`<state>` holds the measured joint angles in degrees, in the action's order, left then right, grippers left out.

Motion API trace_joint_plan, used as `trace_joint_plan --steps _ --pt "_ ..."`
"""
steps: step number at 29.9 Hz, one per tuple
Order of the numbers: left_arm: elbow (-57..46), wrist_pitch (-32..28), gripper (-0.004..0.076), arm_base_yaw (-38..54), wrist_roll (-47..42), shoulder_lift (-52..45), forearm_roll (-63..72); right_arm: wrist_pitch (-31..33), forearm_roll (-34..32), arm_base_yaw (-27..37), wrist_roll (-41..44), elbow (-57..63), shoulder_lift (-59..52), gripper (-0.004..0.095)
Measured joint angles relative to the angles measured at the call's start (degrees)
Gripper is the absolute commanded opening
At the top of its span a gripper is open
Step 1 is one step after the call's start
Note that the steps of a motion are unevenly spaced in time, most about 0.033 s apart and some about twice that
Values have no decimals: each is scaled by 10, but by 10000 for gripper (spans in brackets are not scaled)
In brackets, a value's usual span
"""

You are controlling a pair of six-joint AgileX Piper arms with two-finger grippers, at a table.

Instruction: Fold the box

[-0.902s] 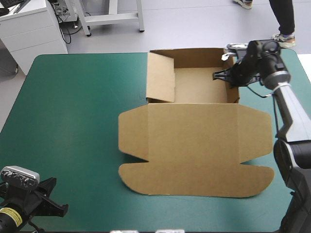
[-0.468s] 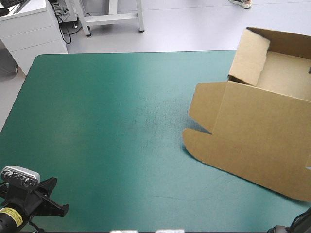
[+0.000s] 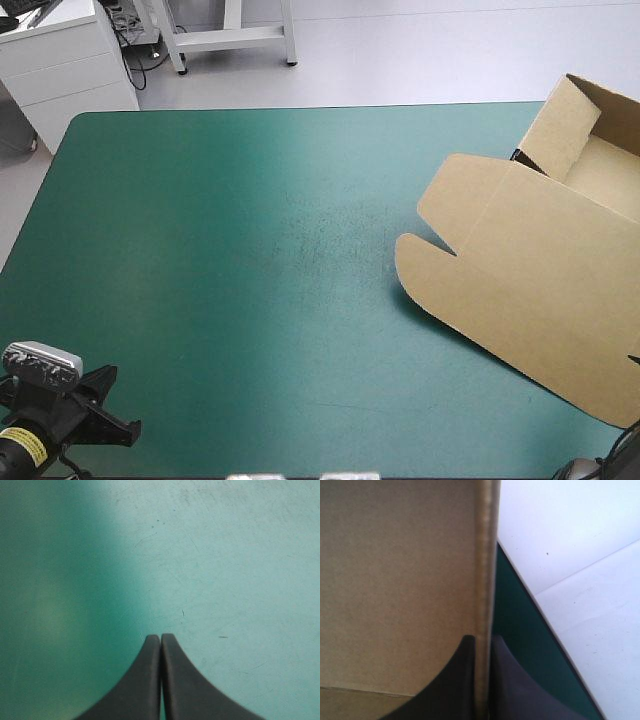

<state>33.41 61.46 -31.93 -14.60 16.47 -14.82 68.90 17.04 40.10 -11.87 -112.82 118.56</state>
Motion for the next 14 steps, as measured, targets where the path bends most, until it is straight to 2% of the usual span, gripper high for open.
trace_joint_plan --steps 3,6,11,13,14 --pt "0 -1 -32 0 0 0 -1 0 -4 0 -6 1 9 42" --pt "0 -2 -32 0 0 0 -1 0 -5 0 -20 1 9 182" --pt "0 -3 -32 0 0 0 -1 10 2 0 -25 1 9 569" --pt "0 -3 -32 0 0 0 -1 14 3 0 -25 1 9 674" --pt "0 -3 -32 0 0 0 -1 16 3 0 -25 -1 9 694"
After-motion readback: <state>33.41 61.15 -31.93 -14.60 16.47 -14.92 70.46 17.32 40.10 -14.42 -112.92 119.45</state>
